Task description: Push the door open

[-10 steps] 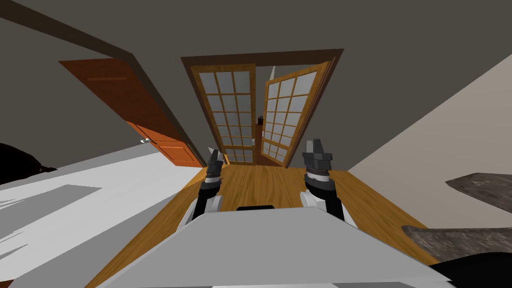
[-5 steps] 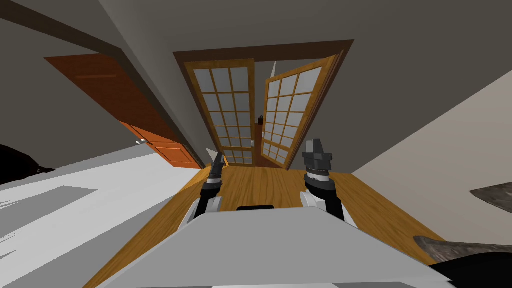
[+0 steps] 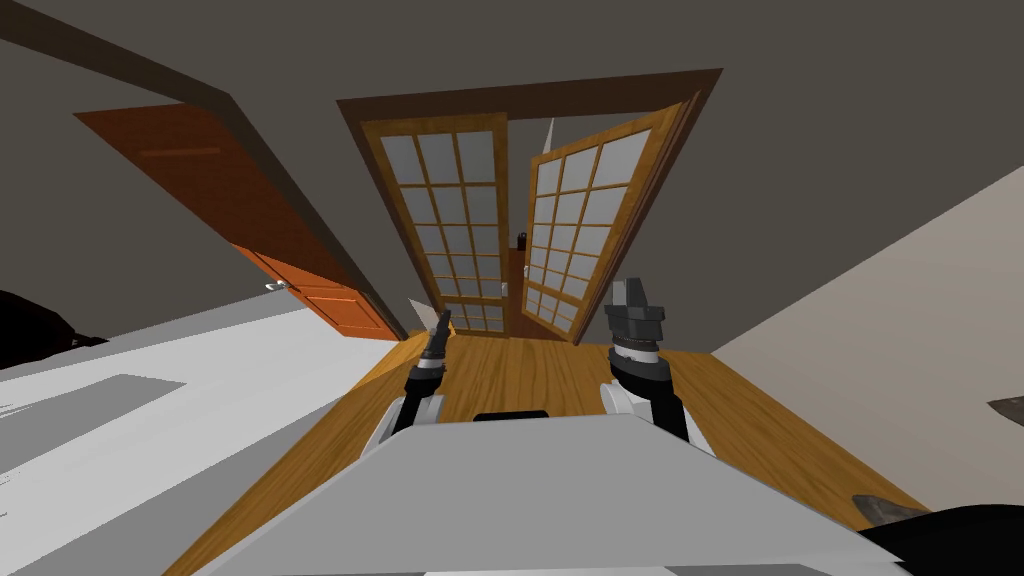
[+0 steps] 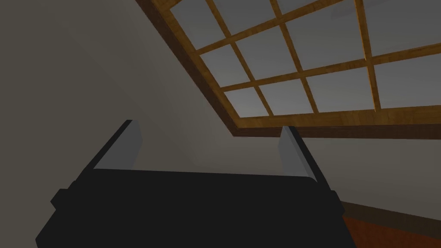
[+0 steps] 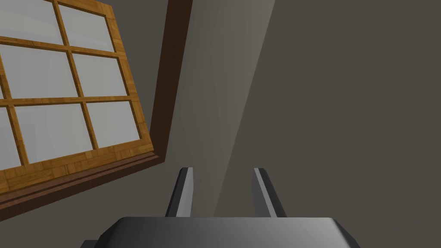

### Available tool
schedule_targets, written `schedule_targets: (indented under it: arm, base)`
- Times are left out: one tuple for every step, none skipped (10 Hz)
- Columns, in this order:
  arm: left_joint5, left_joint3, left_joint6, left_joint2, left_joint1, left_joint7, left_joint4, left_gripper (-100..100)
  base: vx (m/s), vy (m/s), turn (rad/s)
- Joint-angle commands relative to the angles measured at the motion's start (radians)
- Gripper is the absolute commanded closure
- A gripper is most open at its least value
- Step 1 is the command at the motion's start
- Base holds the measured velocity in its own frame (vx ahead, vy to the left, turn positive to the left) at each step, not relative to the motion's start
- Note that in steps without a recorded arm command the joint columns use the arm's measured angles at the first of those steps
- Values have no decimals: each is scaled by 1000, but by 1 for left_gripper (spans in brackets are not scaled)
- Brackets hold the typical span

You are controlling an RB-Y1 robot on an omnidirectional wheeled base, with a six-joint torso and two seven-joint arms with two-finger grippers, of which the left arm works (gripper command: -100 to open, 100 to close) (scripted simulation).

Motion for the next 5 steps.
schedule_targets:
  arm:
    - [-7,5,-12,6,-6,-27,32,-100]
    - [-13,8,-17,9,-11,-43,50,-100]
    - [-18,11,-22,11,-16,-60,69,-100]
    - [-23,13,-27,14,-21,-77,89,-100]
    - [-29,16,-32,16,-26,-94,108,-100]
  base:
    - [104,-47,16]
    - [94,-50,15]
    - [103,-51,15]
    - [101,-44,17]
    - [106,-47,11]
